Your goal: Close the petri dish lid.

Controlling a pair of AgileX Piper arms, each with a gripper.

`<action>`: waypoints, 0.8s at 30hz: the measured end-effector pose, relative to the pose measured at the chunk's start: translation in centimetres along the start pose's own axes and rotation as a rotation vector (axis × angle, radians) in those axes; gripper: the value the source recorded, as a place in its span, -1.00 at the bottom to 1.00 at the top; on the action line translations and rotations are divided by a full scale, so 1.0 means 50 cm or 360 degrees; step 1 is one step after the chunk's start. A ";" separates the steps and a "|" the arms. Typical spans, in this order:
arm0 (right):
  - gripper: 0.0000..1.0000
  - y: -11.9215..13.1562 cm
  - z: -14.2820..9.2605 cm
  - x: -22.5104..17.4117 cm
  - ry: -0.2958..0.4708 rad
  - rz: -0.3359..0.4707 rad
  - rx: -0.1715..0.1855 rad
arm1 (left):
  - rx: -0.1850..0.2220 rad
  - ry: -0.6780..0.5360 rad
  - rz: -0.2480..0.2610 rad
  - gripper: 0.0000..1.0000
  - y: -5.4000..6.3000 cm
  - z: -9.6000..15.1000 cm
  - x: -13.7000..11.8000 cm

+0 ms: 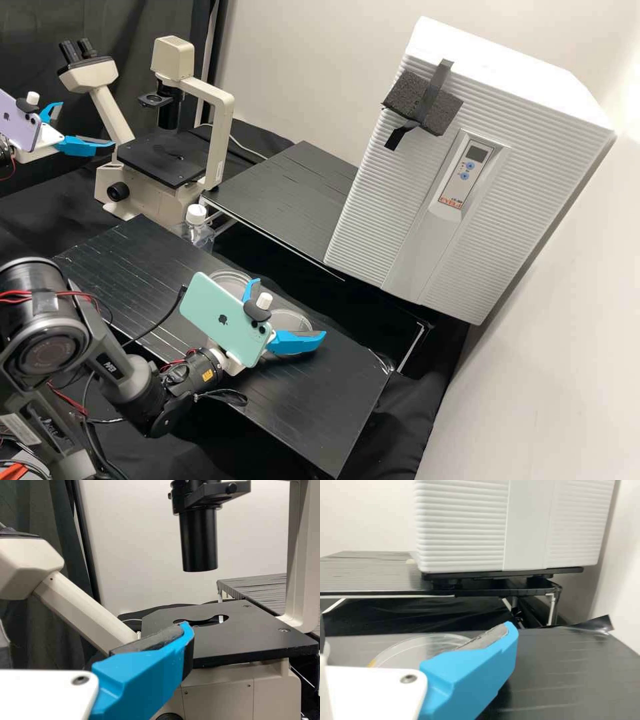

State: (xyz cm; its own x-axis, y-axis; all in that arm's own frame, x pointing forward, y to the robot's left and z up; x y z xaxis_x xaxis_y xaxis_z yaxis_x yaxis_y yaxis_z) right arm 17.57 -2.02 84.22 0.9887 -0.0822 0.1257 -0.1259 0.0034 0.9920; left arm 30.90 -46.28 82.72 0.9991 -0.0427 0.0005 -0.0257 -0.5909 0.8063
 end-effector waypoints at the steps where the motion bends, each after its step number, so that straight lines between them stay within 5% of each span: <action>1: 1.00 -0.001 0.000 -0.001 -0.0002 -0.0002 0.0001 | 0.0000 0.0000 0.0000 1.00 0.000 0.000 0.000; 17: 1.00 0.003 0.010 -0.003 -0.0006 0.0004 0.0027 | 0.0000 0.0000 0.0000 1.00 0.000 0.000 0.000; 24: 1.00 0.007 0.007 -0.010 0.0012 0.0015 0.0081 | 0.0000 0.0000 0.0000 1.00 0.000 0.000 0.000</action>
State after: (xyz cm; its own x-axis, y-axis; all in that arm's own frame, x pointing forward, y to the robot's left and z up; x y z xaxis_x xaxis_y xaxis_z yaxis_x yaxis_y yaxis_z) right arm 17.00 -2.31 84.48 0.9880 -0.0751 0.1351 -0.1388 -0.0465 0.9892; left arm 30.90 -46.28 82.72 0.9991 -0.0427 0.0005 -0.0257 -0.5909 0.8063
